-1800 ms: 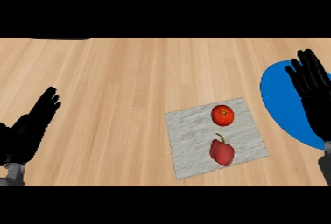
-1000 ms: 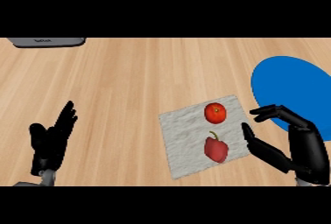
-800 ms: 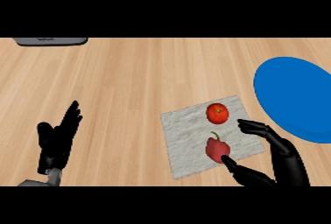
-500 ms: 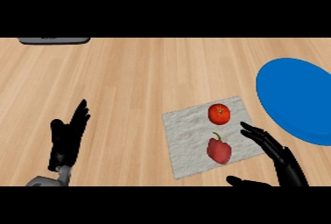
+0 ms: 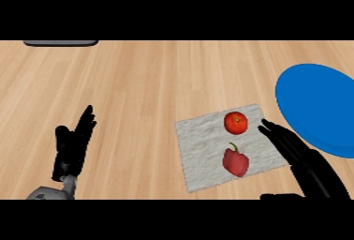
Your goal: Pick the bell pepper from the placemat and place it in the plate
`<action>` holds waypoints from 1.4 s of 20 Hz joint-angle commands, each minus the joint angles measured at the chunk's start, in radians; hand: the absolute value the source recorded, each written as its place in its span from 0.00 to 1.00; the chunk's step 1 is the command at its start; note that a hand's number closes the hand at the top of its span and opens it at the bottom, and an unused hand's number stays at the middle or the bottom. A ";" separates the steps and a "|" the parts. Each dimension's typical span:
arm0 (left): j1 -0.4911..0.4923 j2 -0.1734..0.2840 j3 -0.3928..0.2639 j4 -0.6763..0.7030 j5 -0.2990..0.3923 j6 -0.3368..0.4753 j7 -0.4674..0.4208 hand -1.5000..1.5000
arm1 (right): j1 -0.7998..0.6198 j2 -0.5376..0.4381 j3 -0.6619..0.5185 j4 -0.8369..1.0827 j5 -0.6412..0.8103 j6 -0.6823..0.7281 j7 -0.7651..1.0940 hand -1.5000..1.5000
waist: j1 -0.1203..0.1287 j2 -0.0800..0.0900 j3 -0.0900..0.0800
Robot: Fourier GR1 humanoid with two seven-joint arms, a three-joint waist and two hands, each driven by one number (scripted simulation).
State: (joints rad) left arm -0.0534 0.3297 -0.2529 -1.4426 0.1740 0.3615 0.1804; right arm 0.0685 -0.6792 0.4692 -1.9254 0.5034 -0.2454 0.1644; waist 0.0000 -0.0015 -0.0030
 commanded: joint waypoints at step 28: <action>0.003 -0.104 0.145 -0.029 -0.123 -0.130 0.081 0.50 | -0.153 0.369 -0.018 0.141 0.230 0.553 0.282 0.00 | 0.001 0.001 0.003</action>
State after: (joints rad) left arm -0.0424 0.2330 -0.1398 -1.4675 0.0546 0.2586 0.2267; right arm -0.0844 -0.3713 0.4555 -1.8186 0.6857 0.3015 0.4607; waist 0.0008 -0.0004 0.0000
